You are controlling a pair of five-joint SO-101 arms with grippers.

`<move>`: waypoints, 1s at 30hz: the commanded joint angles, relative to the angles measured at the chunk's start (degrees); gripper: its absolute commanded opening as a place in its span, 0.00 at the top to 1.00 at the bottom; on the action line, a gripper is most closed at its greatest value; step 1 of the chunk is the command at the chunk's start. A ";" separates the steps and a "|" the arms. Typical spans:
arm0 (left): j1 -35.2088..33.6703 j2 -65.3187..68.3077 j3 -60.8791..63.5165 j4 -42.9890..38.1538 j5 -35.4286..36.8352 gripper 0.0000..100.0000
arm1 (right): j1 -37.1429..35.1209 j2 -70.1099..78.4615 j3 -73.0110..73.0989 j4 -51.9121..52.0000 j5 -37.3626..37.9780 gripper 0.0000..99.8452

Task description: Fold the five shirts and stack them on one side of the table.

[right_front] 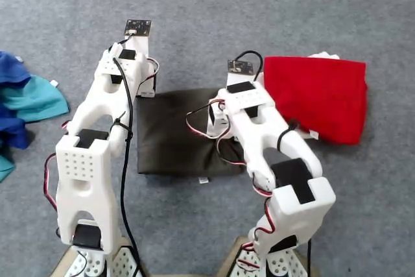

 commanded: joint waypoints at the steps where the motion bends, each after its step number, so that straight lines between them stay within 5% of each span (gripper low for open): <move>1: -0.04 -0.26 -0.66 0.00 -0.70 0.97 | 1.93 4.70 0.66 -0.53 0.53 0.99; 5: -1.89 -0.88 -1.98 0.88 -0.35 0.97 | 2.20 4.79 0.66 -0.62 0.44 0.99; 12: -5.23 -5.54 -16.22 20.13 0.00 0.89 | 2.20 4.79 0.66 -0.62 0.44 0.99; 20: -8.04 -5.89 -27.56 37.10 13.80 0.72 | 2.20 4.79 0.66 -0.62 0.44 0.99; 30: -3.30 2.37 -25.27 37.10 17.23 0.69 | 2.02 4.79 0.57 -0.70 0.44 0.99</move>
